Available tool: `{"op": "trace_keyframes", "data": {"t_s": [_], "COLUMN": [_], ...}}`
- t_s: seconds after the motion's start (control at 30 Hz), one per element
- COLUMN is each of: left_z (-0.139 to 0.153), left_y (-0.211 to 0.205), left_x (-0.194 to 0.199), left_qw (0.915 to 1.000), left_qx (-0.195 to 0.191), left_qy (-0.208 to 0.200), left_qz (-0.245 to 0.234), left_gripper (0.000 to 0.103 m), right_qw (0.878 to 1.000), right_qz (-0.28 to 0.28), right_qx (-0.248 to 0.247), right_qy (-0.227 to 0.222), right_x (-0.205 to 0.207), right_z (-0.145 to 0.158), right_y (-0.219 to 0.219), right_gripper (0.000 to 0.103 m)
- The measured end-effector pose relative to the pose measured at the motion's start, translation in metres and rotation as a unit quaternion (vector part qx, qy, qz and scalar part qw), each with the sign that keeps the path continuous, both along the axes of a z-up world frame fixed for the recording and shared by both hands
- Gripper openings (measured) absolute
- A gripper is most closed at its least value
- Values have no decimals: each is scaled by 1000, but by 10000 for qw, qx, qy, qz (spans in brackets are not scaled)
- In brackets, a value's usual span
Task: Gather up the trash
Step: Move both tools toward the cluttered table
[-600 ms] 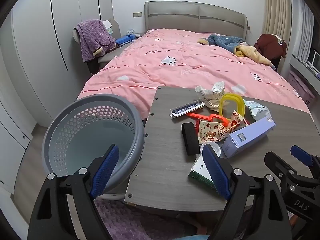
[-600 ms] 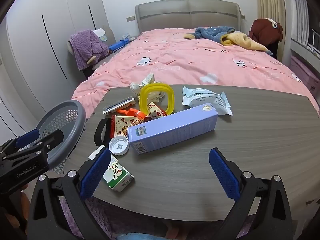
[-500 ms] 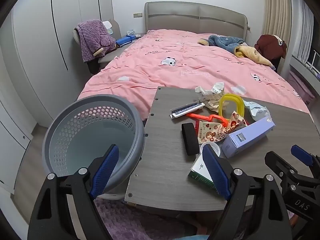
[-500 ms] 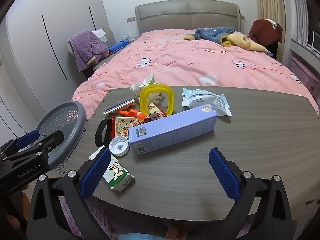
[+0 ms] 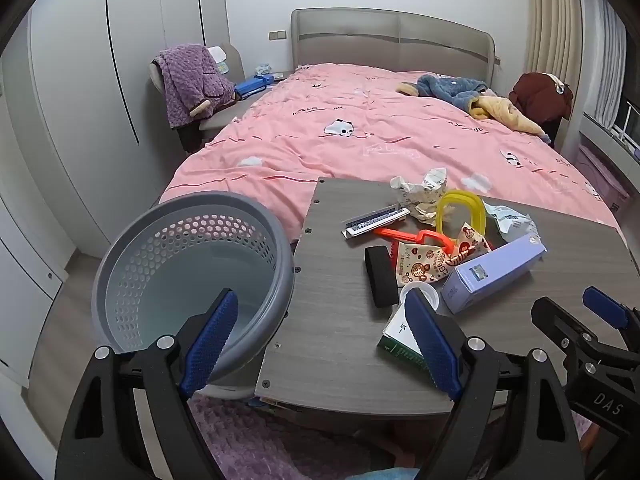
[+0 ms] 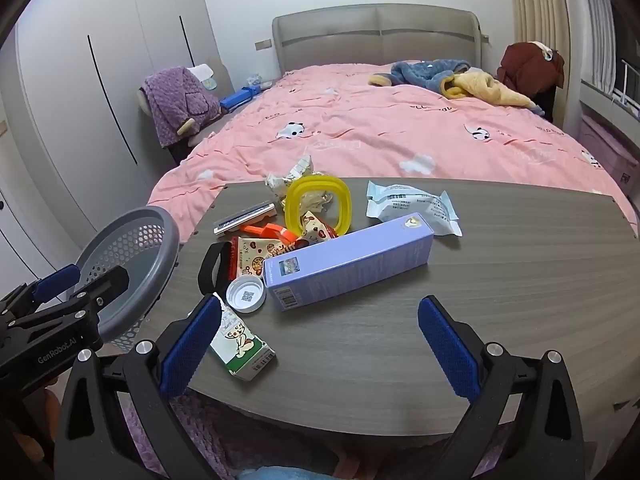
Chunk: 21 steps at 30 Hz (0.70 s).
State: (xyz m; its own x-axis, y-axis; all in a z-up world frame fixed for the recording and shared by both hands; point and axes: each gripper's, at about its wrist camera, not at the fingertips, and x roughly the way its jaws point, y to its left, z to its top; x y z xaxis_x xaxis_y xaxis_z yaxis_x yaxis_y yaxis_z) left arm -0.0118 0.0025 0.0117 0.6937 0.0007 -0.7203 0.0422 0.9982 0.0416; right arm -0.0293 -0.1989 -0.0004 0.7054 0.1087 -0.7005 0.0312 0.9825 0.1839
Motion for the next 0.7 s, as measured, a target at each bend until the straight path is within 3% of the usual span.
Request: {"op": "trace_keyframes", "data": {"t_s": [0.7], "left_z": [7], "left_y": [9], "left_x": [-16], "left_qw": [9998], "left_qx": [-45], "left_qy": [-206], "left_qz": [71], "left_gripper": [82], "right_qw": [9995], "right_qz": [52], "right_qx": [-86], "right_qy": [-292], "right_x": [-17], "right_z": [7], "right_y": [11], "right_gripper": [97]}}
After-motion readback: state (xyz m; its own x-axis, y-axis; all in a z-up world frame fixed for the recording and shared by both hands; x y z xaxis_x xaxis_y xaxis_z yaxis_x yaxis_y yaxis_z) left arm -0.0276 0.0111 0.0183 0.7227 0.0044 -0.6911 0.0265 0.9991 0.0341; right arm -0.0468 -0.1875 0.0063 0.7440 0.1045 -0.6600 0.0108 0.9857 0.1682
